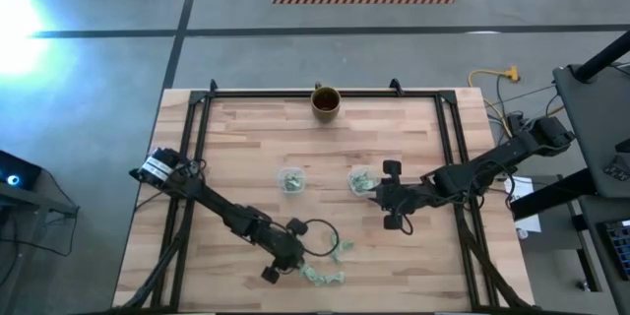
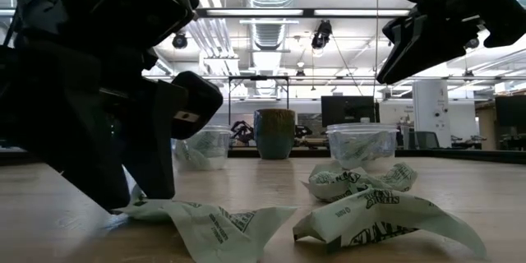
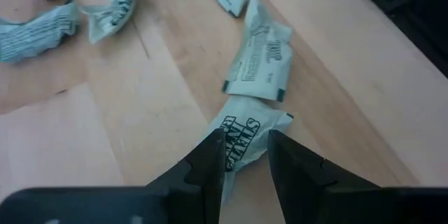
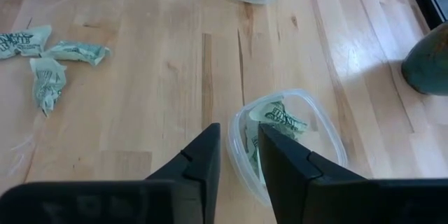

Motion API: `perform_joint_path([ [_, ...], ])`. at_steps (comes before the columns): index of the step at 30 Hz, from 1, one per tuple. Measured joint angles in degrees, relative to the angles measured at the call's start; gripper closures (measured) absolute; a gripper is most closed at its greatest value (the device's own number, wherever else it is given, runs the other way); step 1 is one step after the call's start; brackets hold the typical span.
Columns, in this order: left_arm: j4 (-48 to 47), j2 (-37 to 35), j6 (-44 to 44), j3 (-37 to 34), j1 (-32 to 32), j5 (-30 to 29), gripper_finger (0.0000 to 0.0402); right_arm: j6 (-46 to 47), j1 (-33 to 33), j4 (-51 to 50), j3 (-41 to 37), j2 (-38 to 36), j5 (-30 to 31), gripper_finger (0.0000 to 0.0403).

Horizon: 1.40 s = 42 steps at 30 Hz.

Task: Pick and place Stevia / Truvia into bins
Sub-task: Put the white stevia packet into the left transparent container

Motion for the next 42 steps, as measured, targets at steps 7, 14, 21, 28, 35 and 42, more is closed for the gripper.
perform_joint_path([
  [7, -0.6, 0.0, 0.0, 0.0, 0.0, -1.6, 0.0307, 0.0, 0.0, 0.0, 0.0, 0.0, 0.0, 0.0326],
  [14, -0.9, 0.0, 1.4, 0.0, 0.0, -3.6, 0.0334, 0.0, 0.0, 0.0, 0.0, 0.0, 0.0, 0.0333],
  [21, -0.8, 0.0, 1.4, 0.0, 0.1, -3.5, 0.0396, 0.0, 0.0, 0.0, 0.0, 0.0, 0.0, 0.0328],
  [28, -1.3, -0.6, 1.3, -0.1, 0.1, -3.4, 0.0394, 0.0, 0.0, 0.0, 0.0, 0.0, 0.0, 0.0335],
  [35, -3.5, -4.3, 1.5, -0.3, 0.1, -4.4, 0.0394, 0.0, 0.0, 0.0, 0.0, 0.0, 0.0, 0.0328],
  [42, -10.1, -10.8, 4.2, -0.3, 0.0, -10.5, 0.0393, 0.0, 0.0, 0.0, 0.0, 0.0, 0.0, 0.0324],
])
